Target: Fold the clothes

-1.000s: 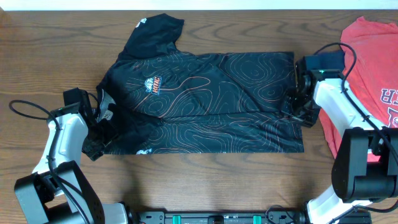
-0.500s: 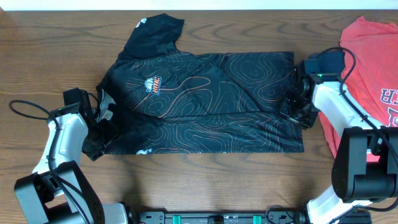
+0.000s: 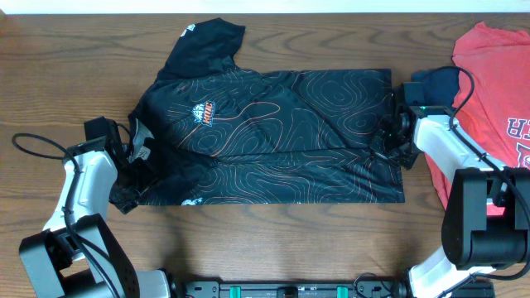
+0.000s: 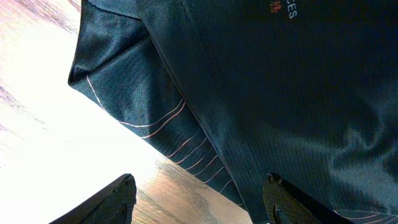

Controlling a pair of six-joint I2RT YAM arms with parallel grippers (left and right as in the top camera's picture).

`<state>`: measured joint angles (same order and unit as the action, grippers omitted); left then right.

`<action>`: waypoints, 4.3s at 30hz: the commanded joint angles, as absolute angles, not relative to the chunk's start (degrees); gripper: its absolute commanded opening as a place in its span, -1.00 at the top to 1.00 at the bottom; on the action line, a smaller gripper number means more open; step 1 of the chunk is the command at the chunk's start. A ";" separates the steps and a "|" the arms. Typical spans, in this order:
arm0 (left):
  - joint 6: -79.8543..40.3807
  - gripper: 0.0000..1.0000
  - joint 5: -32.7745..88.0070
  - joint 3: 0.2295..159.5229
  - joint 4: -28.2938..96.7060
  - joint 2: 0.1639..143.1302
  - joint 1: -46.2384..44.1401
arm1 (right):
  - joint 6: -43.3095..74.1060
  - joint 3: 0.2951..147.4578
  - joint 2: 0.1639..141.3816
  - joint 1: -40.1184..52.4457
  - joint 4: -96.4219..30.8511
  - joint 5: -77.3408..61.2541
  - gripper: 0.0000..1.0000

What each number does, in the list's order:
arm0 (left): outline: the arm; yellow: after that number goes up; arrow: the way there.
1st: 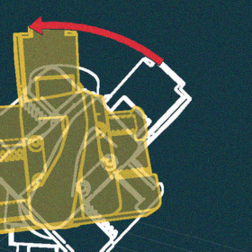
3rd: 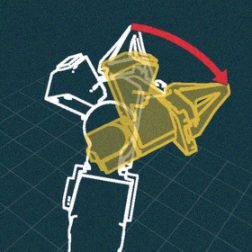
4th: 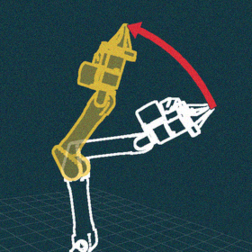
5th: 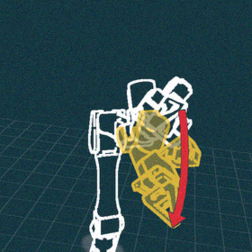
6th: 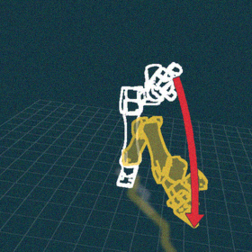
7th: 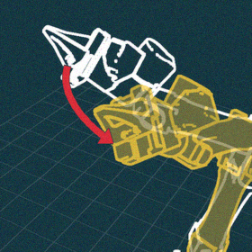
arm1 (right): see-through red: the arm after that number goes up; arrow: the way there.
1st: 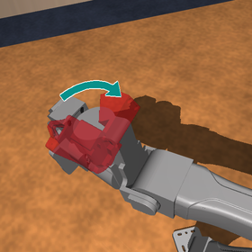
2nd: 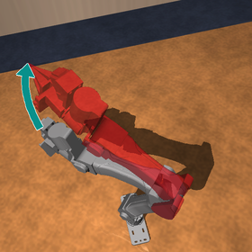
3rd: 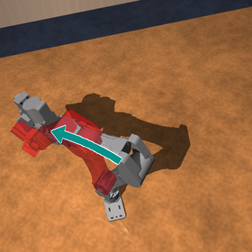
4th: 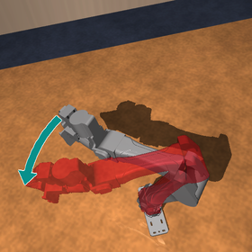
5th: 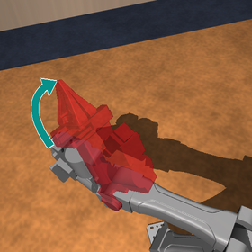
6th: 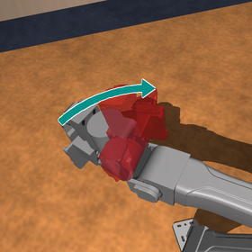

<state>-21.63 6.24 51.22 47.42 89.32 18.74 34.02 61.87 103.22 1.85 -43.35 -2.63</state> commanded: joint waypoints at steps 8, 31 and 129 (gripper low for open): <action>-21.56 -0.35 6.61 50.83 47.48 89.91 18.94 | 39.16 61.65 102.98 1.10 -42.13 0.23 0.98; -21.54 -0.35 6.59 50.83 47.11 89.91 18.94 | 32.27 61.65 102.69 -2.59 -38.02 -3.92 0.45; -11.20 0.27 3.57 51.16 33.54 95.50 -10.48 | 25.21 48.05 102.76 -0.73 -34.30 -2.87 0.42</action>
